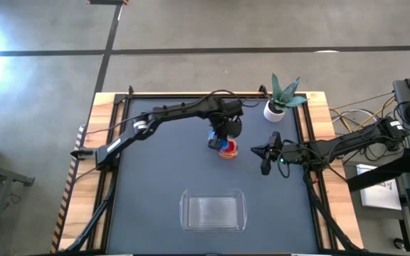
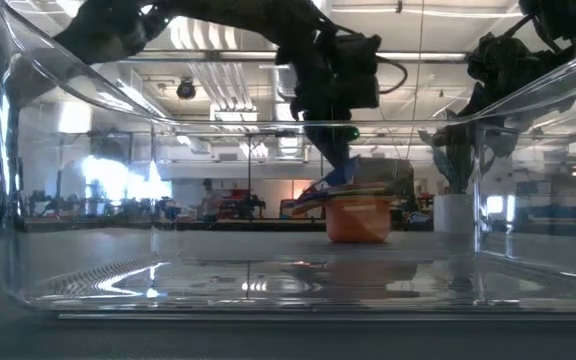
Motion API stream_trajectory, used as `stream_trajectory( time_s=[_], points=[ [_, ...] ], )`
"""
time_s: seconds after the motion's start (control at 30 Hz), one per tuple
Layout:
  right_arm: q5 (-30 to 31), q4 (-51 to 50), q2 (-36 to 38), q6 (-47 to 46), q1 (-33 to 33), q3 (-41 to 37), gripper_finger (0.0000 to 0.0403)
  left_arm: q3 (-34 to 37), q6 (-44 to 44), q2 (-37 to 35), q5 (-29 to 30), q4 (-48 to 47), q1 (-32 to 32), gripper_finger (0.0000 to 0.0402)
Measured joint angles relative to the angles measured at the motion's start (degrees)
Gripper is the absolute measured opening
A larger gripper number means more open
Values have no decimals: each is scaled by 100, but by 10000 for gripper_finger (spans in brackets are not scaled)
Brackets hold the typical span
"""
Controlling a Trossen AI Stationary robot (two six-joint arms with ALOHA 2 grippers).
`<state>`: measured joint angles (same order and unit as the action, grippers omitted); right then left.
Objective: Nest measuring cups in basket
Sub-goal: Stack the blue measuring cup on top of the red measuring cup, then adjust the stacked measuring cups on the table
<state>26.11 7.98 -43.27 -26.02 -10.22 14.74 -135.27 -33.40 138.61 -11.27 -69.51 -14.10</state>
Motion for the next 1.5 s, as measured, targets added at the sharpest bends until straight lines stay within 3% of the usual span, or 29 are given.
stream_trajectory(
  time_s=[0.17, 0.57, 1.0, 1.3, 1.5],
  points=[
    [1, -31, -1, 5, 0, 0, 9, 508, -67, -159, 259, 379, 19, 0],
    [94, 3, -2, 50, 0, 0, 9, 467, 41, -162, 277, 360, 94, 5],
    [94, 1, -2, 11, 0, 0, 9, 490, 139, -157, 18, 395, 96, 80],
    [96, -1, -2, 28, 0, 0, 9, 54, 387, -162, 19, -280, 96, 173],
    [98, -5, -2, 128, 0, 0, 9, 238, 643, -821, 18, -588, 74, 203]
  ],
)
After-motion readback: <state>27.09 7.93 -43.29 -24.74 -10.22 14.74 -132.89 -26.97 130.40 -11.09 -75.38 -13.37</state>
